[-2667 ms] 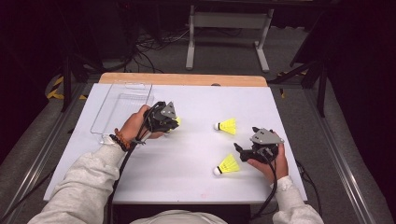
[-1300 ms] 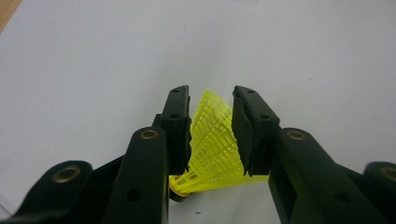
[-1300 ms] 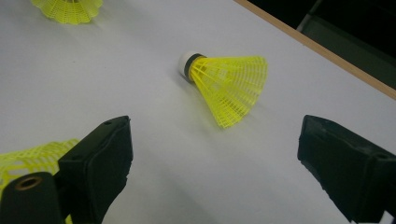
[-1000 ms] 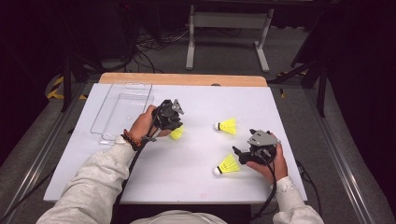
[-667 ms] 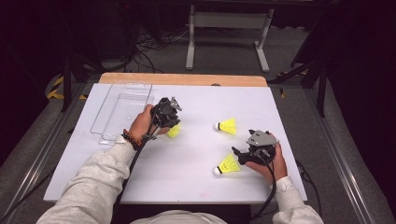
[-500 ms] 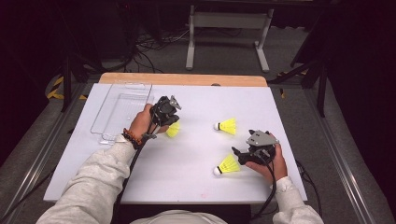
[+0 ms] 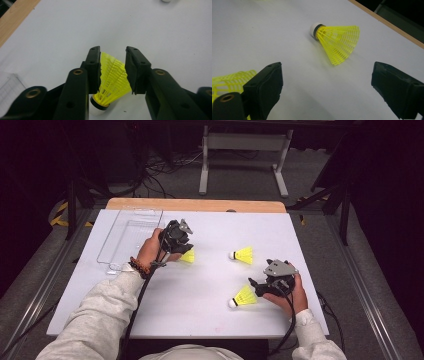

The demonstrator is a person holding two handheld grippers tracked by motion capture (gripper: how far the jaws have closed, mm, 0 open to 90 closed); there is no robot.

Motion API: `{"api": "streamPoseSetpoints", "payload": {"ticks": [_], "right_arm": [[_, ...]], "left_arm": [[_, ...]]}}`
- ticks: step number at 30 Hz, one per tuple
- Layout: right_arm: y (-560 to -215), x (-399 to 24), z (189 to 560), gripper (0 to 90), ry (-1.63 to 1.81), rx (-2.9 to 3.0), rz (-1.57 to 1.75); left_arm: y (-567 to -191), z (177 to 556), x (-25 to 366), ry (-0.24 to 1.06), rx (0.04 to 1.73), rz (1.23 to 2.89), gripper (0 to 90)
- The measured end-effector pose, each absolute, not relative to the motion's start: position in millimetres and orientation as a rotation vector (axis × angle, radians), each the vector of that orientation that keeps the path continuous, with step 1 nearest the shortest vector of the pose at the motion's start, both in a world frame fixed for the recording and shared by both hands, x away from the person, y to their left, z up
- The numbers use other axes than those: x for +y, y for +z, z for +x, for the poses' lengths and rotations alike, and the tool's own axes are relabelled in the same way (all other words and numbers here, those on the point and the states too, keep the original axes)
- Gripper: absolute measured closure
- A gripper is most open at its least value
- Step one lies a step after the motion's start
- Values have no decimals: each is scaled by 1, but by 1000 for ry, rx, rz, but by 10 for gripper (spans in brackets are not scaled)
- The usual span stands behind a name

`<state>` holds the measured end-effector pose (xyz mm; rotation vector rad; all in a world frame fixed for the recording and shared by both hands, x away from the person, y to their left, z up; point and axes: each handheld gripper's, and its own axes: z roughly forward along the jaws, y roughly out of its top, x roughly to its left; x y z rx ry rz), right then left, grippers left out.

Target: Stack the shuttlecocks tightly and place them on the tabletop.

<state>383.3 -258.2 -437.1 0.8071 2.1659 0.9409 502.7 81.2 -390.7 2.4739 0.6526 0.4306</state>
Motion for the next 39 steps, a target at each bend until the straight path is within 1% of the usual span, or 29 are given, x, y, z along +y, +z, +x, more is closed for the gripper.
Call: {"api": "streamPoseSetpoints", "payload": {"ticks": [2, 5, 7, 10, 15, 21, 26, 30, 39], "right_arm": [[-437, -258, 384, 113, 939, 2168, 808], [-438, -258, 384, 113, 937, 2169, 806], [-437, -258, 383, 113, 938, 2169, 807], [-437, -259, 383, 113, 938, 2170, 807], [-438, -259, 383, 113, 937, 2171, 808], [-437, -258, 383, 113, 936, 2171, 804], [-438, -257, 383, 113, 936, 2173, 801], [-437, -257, 383, 112, 935, 2169, 800], [-437, -258, 383, 112, 939, 2163, 802]], "left_arm": [[-393, 504, 79, 409, 649, 2492, 622], [-396, 505, 78, 404, 657, 2502, 621], [-399, 506, 78, 351, 648, 2515, 642], [-399, 503, 78, 334, 633, 2519, 665], [-398, 502, 81, 328, 642, 2507, 653], [-399, 495, 83, 303, 604, 2521, 668], [-398, 492, 86, 315, 606, 2514, 650], [-395, 491, 88, 334, 608, 2495, 617], [-389, 485, 93, 353, 560, 2449, 599]]}}
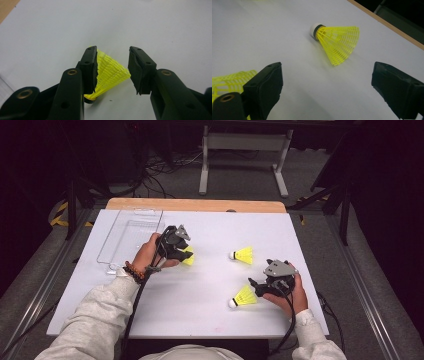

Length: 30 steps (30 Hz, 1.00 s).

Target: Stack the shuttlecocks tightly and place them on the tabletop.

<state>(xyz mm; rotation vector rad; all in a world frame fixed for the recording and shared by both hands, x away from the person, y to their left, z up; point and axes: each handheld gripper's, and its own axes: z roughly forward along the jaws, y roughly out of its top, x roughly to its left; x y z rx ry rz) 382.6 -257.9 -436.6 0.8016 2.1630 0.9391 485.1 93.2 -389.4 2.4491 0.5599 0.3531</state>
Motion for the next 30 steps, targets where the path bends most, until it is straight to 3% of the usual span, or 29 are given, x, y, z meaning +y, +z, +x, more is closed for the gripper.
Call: {"api": "streamPoseSetpoints", "payload": {"ticks": [11, 30], "right_arm": [[-434, -259, 381, 112, 960, 2140, 807], [-428, -259, 379, 112, 1020, 2096, 837]], "left_arm": [[-377, 466, 111, 435, 486, 2348, 555], [-378, 415, 166, 620, 369, 2069, 389]]}}
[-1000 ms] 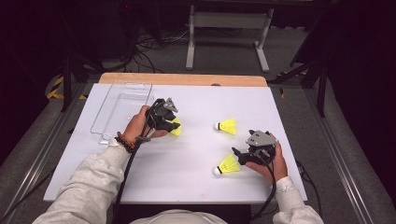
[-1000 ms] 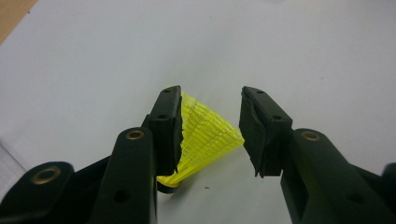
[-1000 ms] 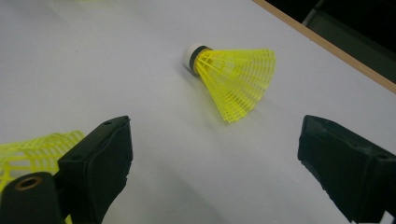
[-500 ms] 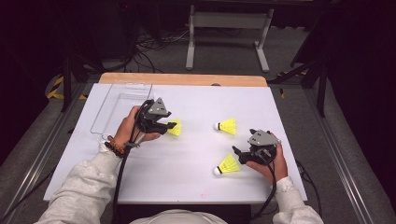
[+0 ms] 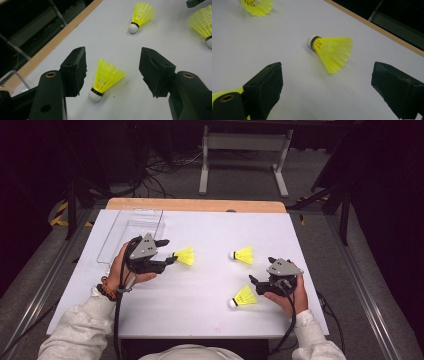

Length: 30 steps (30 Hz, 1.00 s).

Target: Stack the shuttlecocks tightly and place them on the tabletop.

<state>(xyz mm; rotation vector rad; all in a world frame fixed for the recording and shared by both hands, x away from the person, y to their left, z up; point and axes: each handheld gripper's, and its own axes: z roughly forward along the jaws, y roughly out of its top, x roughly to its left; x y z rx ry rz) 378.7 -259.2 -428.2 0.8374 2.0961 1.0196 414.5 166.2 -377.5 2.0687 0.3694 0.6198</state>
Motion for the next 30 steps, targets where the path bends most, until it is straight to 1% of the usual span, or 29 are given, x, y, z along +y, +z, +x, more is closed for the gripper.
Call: {"api": "streamPoseSetpoints", "payload": {"ticks": [6, 13, 16, 20, 23, 30], "right_arm": [[-426, -258, 377, 112, 1030, 2085, 834], [-422, -257, 373, 116, 1048, 2075, 809], [-419, -257, 369, 130, 1056, 2082, 802], [-416, -255, 365, 136, 1073, 2093, 784], [-414, -254, 362, 135, 1080, 2094, 783], [-416, -257, 349, 107, 1112, 2087, 806]], "left_arm": [[-383, 401, 180, 647, 360, 2024, 319], [-395, 387, 191, 687, 351, 2001, 289], [-402, 380, 198, 703, 348, 1992, 265], [-410, 373, 208, 702, 374, 1948, 252], [-416, 367, 213, 717, 384, 1948, 241], [-427, 355, 225, 690, 394, 1953, 220]]}}
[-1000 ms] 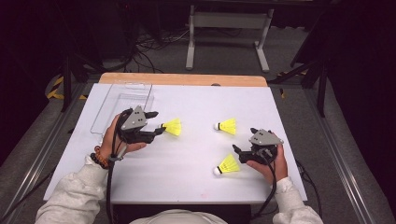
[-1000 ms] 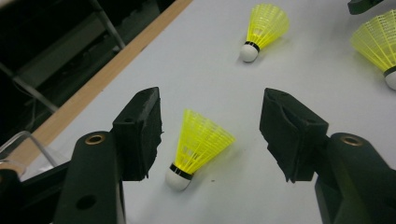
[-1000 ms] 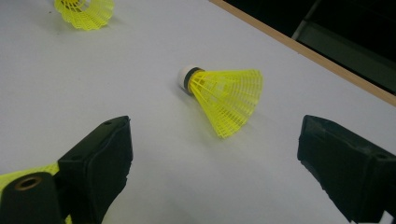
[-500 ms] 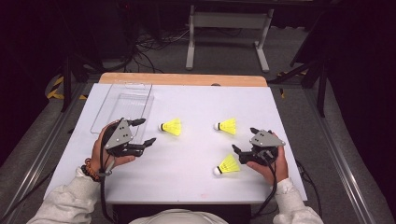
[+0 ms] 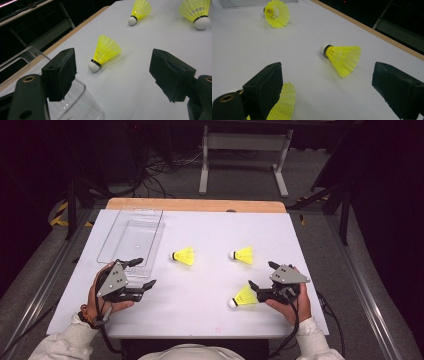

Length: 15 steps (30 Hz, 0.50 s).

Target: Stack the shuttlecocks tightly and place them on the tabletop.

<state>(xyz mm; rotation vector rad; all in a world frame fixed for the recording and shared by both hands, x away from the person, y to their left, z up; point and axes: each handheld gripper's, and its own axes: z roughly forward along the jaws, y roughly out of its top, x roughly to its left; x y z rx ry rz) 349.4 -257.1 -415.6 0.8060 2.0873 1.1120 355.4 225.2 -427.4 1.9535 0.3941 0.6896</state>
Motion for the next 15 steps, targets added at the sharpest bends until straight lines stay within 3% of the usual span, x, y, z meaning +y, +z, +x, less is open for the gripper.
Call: {"api": "streamPoseSetpoints", "payload": {"ticks": [15], "right_arm": [[-427, -253, 337, 144, 1149, 2210, 803]], "left_arm": [[-446, 335, 265, 625, 510, 1905, 105]]}}
